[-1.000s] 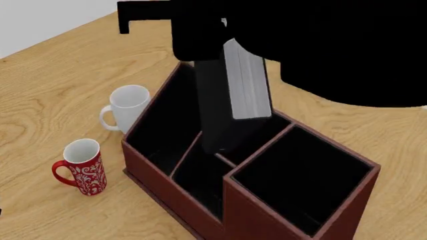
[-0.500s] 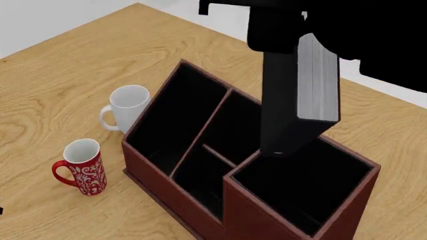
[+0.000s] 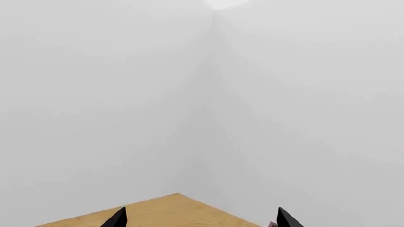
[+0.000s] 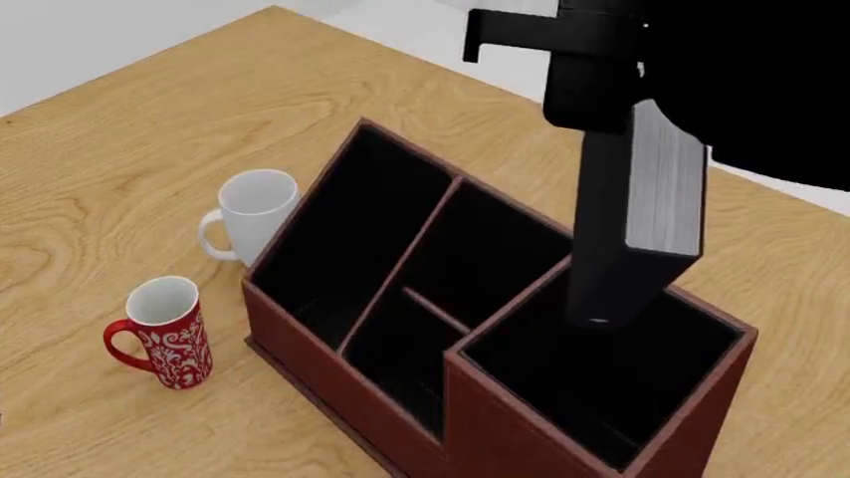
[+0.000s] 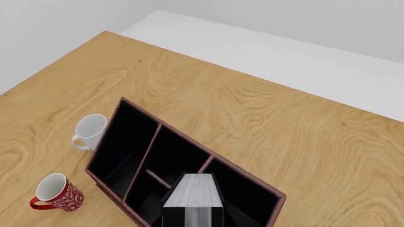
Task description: Pick up the book and place it in the right compartment of the caddy.
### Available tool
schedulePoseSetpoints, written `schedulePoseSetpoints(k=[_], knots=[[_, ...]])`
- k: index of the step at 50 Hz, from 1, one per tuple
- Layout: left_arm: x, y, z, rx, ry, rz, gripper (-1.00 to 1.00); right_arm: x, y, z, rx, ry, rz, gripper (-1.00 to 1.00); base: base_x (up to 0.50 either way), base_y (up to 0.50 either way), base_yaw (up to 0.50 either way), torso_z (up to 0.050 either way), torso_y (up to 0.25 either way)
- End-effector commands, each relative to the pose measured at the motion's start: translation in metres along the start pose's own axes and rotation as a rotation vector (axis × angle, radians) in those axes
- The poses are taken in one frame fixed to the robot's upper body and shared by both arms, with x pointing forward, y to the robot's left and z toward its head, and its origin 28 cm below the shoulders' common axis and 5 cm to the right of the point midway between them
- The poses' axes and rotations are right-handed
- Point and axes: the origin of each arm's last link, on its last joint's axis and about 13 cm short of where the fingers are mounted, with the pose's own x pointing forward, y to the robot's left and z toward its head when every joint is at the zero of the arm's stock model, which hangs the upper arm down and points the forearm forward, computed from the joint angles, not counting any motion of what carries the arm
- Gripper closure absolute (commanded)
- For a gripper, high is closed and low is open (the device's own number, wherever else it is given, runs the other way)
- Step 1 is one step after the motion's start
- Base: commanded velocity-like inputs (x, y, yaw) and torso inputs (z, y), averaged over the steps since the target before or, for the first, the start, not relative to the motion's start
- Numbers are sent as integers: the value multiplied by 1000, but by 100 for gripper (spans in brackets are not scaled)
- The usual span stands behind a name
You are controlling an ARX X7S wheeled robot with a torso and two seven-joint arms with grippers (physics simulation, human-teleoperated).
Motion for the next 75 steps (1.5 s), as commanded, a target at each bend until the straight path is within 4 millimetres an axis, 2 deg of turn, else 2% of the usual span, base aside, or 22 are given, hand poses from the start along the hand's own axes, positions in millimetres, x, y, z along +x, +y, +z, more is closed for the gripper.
schedulePoseSetpoints(k=[1, 12, 18, 27, 38, 45, 54, 75], knots=[[3, 0, -3, 1, 5, 0, -100, 24, -3, 6, -27, 48, -38, 100, 0, 0, 0, 0, 0], [22, -1, -17, 29, 34, 12, -100, 69, -8, 25, -28, 123, -18, 100, 0, 0, 0, 0, 1], [26, -2, -25, 41, 56, 8, -100, 81, -8, 29, -34, 141, -18, 100, 0, 0, 0, 0, 2], [25, 0, -26, 42, 63, 17, -100, 84, -7, 33, -79, 202, -40, 100, 0, 0, 0, 1, 2], [36, 2, -39, 68, 91, 38, -100, 109, -10, 39, -103, 236, -20, 100, 0, 0, 0, 0, 1], [42, 2, -50, 75, 118, 34, -100, 123, -13, 34, -91, 266, -17, 100, 0, 0, 0, 0, 0], [41, 1, -51, 86, 124, 38, -100, 136, -18, 25, -87, 294, -16, 100, 0, 0, 0, 1, 1], [42, 1, -54, 88, 130, 33, -100, 144, -16, 18, -92, 337, -25, 100, 0, 0, 0, 0, 1]])
